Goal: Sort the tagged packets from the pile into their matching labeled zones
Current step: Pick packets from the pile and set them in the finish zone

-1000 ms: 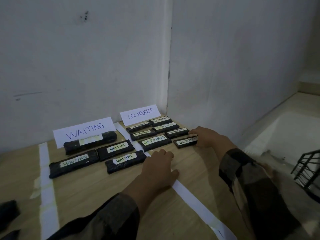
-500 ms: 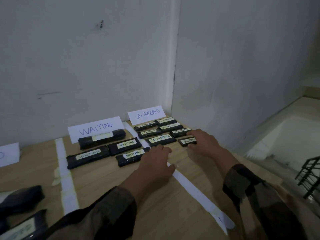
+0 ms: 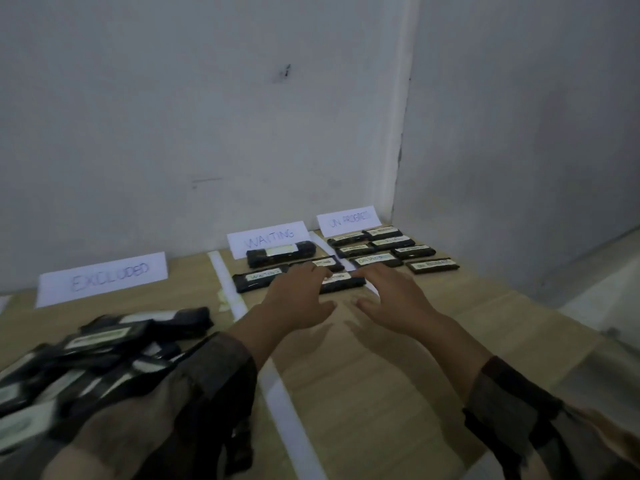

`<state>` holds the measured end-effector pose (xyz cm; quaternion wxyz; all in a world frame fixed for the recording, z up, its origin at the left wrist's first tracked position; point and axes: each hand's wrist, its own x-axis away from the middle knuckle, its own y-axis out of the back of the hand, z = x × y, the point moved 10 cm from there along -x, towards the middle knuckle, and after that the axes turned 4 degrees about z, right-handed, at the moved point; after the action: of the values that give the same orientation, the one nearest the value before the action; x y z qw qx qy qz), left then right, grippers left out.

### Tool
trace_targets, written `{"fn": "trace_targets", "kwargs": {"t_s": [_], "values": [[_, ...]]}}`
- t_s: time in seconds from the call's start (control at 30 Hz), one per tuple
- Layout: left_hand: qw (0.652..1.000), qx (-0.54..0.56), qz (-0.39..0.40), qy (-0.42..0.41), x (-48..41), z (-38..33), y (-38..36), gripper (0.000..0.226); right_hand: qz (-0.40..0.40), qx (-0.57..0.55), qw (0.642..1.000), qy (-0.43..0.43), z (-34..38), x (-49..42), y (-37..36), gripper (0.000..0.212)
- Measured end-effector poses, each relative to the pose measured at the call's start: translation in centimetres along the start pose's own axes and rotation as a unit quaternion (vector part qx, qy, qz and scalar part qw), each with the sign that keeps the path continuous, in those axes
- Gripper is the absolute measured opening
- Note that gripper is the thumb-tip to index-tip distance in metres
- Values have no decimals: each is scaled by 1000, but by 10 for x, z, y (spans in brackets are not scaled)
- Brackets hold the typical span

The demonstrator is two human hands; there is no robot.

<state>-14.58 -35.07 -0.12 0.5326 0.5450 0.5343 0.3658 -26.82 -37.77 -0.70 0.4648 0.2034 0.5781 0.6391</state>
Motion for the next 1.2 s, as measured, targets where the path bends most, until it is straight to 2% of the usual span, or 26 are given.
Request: {"fn": "trace_targets", "kwargs": {"t_s": [0.3,0.57,0.77,0.93,1.2], "values": [[997,-62,10,55,80,84,40,59,36,-52,994,91,119,23,-24,50],[991,-39,17,126,153,160,65,55,79,-53,984,153,207,20,-51,49],[987,-28,32,158,197,199,69,45,108,-60,977,176,249,20,-71,49],[985,28,32,168,225,222,74,37,135,-65,968,204,278,25,-85,45],[974,37,19,224,272,258,82,47,134,-83,961,229,315,27,-91,38]]}}
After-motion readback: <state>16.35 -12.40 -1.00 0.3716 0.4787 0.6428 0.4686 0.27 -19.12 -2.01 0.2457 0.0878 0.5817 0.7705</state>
